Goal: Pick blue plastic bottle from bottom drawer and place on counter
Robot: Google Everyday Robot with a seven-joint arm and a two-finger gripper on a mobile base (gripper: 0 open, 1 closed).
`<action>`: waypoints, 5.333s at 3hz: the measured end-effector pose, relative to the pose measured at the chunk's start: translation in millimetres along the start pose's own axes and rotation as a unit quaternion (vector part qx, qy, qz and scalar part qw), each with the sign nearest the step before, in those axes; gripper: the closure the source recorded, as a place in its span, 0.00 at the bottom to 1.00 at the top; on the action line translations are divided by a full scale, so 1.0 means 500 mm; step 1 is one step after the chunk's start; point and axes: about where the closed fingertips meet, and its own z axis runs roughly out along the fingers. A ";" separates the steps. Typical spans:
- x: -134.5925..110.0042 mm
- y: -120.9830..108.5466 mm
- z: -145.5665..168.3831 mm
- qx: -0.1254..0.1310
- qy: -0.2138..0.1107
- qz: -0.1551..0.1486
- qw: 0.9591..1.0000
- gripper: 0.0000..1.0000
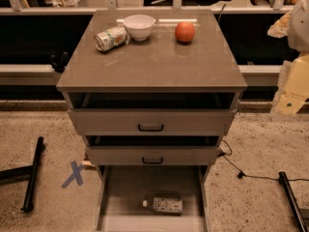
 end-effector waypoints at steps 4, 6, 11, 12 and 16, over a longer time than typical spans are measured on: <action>-0.066 0.198 0.221 -0.111 -0.140 0.005 0.984 0.00; -0.059 0.208 0.303 -0.111 -0.129 0.002 0.985 0.00; -0.037 0.314 0.701 -0.165 -0.158 -0.034 0.973 0.00; -0.030 0.372 0.794 -0.193 -0.164 -0.034 0.967 0.00; 0.081 0.378 1.095 -0.180 -0.095 -0.007 0.979 0.00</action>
Offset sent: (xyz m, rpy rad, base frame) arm -0.0258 0.0276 -0.1008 0.2355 0.1268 0.0967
